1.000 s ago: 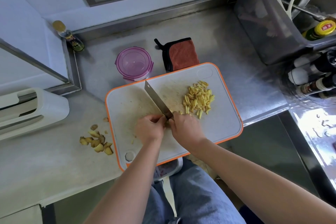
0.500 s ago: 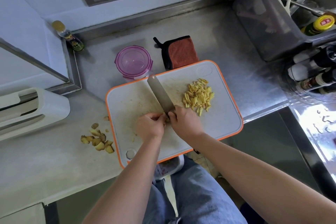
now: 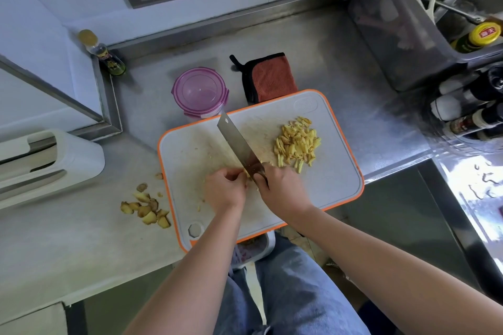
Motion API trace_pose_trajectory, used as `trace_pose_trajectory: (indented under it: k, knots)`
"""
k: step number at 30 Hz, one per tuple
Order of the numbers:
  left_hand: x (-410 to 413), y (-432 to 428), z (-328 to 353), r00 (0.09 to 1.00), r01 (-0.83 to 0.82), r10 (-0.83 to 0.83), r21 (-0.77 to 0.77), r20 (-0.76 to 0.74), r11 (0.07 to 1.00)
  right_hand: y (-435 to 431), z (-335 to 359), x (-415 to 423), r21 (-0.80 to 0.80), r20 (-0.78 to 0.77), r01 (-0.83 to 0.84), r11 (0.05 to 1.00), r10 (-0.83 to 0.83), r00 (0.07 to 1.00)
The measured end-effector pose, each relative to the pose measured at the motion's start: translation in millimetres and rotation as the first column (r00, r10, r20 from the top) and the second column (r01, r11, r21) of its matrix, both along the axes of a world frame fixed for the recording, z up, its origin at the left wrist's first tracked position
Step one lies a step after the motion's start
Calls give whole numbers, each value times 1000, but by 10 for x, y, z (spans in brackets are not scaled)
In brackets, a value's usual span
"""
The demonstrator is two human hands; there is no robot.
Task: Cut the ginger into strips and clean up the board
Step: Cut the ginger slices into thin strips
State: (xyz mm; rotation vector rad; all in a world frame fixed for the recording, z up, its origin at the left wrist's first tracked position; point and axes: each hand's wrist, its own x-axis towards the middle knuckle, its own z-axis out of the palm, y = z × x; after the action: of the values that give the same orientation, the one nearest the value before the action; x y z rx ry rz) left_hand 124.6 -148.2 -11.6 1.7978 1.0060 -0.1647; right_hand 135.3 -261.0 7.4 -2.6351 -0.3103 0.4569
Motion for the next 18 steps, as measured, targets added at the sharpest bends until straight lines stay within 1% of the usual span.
trace_pose_trajectory:
  k: [5,12,18]
  knots:
    - [5,-10,6,1000,23,-23,33,8,999,-7,-7,-57,-12,21,-4,1000,4,1000]
    - [32,3,-12,1000,-5,5,18,-20,1000,79,-22,17,-23,-61,-3,1000,1,998]
    - [58,24,-18,999,4,-2,46,-44,999,151,2,61,-77,-73,-55,996,50,996]
